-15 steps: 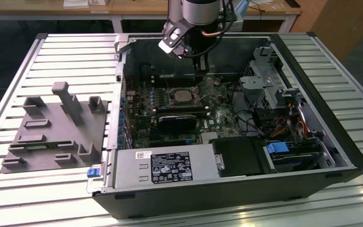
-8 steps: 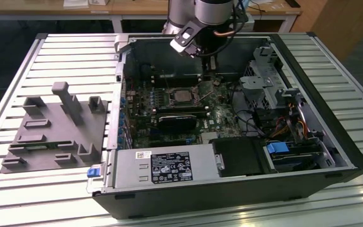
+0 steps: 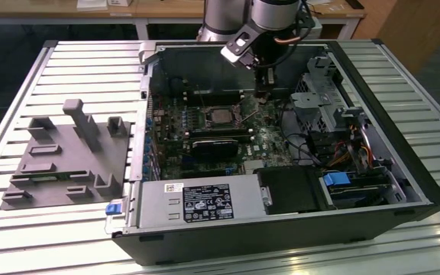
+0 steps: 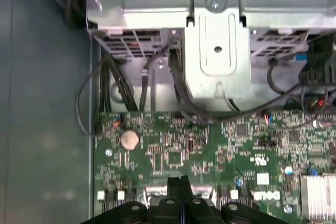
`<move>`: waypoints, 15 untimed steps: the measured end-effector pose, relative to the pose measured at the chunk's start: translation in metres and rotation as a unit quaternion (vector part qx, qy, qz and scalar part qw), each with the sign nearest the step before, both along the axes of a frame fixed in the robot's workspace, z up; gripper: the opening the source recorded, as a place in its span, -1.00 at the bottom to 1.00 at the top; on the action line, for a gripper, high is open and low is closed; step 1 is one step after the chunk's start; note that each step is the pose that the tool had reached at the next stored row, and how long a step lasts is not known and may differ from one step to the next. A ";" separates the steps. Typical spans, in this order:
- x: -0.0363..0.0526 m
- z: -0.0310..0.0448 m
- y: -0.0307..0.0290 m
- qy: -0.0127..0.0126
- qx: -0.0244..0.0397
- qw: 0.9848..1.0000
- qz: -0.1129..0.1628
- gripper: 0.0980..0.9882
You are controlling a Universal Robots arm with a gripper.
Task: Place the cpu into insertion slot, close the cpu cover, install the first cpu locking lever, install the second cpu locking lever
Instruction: 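Close the cpu cover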
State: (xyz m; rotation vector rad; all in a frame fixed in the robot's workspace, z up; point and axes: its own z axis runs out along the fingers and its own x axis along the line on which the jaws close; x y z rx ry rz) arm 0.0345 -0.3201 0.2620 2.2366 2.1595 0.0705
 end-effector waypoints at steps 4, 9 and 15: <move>0.0091 0.0000 0.0000 0.003 0.000 1.000 0.000 -0.99; 0.0154 -0.0010 0.0000 0.003 0.000 1.000 0.000 -0.99; 0.0173 -0.0066 0.0000 0.003 0.000 1.000 0.000 -0.99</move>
